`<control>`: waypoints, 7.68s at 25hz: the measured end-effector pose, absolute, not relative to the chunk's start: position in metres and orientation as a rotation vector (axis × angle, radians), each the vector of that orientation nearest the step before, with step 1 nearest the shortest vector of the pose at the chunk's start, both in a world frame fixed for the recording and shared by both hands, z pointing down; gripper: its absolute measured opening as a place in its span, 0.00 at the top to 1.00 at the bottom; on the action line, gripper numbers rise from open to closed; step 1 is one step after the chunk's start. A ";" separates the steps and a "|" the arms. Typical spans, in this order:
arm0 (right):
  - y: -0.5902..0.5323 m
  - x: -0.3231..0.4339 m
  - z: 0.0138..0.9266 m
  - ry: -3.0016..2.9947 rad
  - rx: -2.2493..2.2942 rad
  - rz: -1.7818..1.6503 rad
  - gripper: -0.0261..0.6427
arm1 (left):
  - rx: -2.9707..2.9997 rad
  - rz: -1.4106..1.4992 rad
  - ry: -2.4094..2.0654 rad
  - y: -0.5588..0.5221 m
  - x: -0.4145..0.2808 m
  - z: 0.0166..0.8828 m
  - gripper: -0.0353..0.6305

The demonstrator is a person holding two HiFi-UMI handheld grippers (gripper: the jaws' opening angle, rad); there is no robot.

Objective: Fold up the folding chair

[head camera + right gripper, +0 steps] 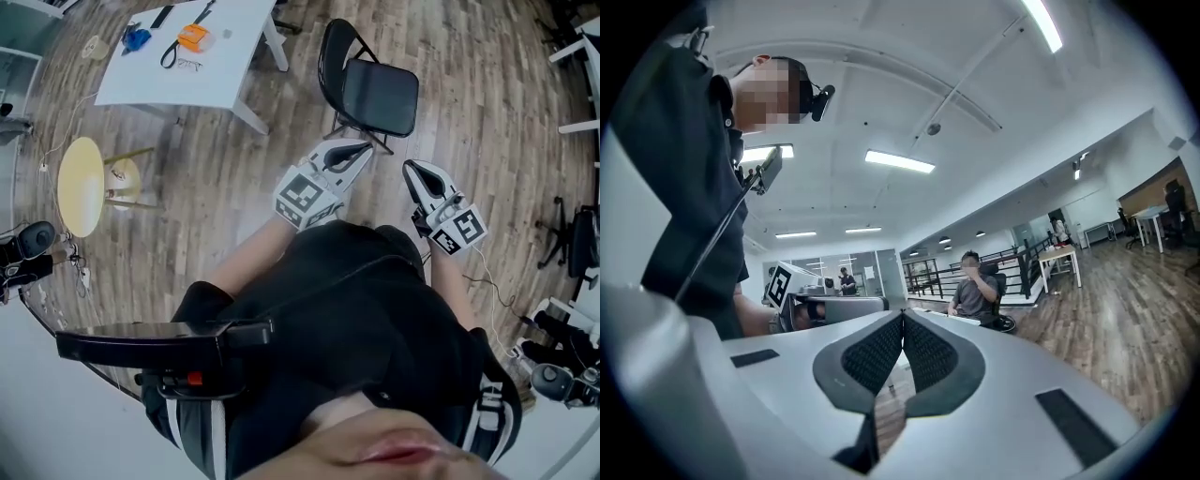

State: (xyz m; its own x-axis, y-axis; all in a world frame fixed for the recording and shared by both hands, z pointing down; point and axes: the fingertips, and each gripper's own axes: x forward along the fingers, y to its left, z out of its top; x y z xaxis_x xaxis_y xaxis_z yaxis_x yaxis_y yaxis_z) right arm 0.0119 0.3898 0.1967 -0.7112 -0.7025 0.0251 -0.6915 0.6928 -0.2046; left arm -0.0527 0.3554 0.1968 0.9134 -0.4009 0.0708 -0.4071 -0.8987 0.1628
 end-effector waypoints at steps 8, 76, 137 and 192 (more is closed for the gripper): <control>0.366 0.017 0.201 2.824 -1.224 -0.323 0.95 | 2.880 0.047 -0.625 0.335 -0.058 0.200 0.94; 0.048 0.145 0.401 2.786 -1.233 -1.038 0.94 | 2.387 0.671 -0.801 -0.015 -0.041 0.388 0.85; 0.017 0.296 0.922 1.965 -0.662 -2.109 0.56 | 1.768 1.108 -0.715 -0.097 -0.066 0.600 0.87; -0.134 -0.244 0.643 2.295 -0.245 -1.972 0.75 | 1.780 1.206 -0.922 -0.168 -0.304 0.482 0.86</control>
State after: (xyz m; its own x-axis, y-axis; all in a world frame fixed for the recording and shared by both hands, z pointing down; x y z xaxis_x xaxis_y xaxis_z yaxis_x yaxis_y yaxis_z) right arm -0.2438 -0.1336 0.6427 -0.9815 -0.1900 0.0246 -0.0530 0.1457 -0.9879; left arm -0.3044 -0.1682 0.4818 0.2861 -0.1378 0.9482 -0.8791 -0.4314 0.2025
